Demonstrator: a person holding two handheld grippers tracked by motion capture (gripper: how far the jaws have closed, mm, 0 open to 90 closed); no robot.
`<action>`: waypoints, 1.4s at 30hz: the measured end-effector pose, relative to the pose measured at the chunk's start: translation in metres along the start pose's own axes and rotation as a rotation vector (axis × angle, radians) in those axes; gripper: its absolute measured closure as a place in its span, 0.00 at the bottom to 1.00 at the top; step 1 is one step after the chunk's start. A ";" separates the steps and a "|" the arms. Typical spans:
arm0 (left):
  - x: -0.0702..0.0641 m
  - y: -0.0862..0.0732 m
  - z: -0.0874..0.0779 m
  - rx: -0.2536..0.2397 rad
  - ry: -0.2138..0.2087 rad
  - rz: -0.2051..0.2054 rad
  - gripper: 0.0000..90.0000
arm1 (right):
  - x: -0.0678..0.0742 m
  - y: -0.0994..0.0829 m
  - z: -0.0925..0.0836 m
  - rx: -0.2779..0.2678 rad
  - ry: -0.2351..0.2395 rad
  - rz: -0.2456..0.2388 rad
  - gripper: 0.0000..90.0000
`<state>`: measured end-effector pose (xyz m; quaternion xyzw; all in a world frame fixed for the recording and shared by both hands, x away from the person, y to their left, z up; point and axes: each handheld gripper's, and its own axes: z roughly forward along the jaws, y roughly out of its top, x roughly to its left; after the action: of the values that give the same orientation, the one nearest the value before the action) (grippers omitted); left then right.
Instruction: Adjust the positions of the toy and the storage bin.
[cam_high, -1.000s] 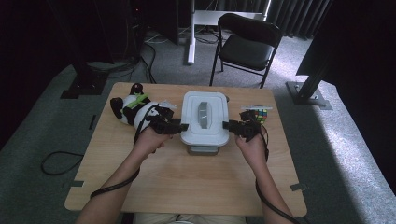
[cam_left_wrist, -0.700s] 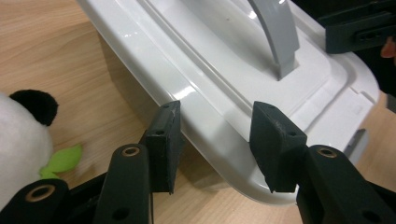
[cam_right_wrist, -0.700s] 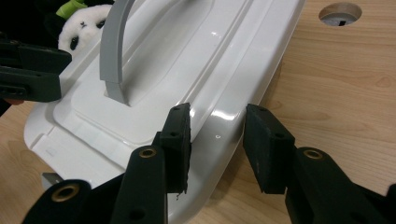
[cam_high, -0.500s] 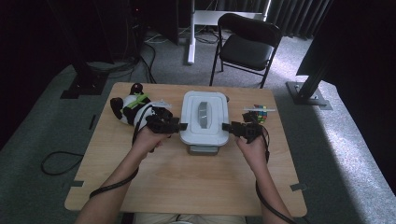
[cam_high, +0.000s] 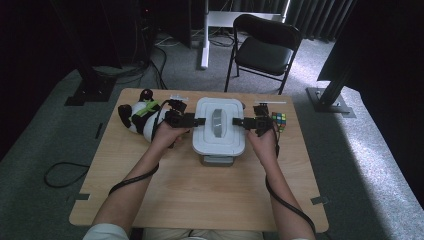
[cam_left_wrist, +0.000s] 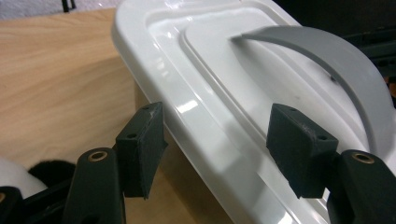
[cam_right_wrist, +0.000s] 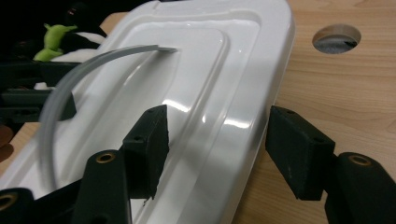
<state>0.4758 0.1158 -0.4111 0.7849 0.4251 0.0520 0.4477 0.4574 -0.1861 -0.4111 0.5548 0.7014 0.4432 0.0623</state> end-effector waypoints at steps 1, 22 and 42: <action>0.001 0.001 0.000 0.003 0.002 -0.004 0.42 | -0.001 0.001 0.001 -0.003 0.004 0.010 0.45; -0.006 -0.006 -0.020 0.041 -0.007 -0.026 0.71 | 0.003 -0.008 -0.014 0.001 -0.047 -0.058 0.70; -0.049 -0.052 -0.057 0.034 -0.002 0.093 0.70 | 0.023 -0.051 -0.044 -0.016 -0.012 -0.111 0.68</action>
<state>0.3860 0.1306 -0.4011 0.8114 0.3887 0.0645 0.4318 0.3862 -0.1909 -0.4106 0.5173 0.7270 0.4413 0.0955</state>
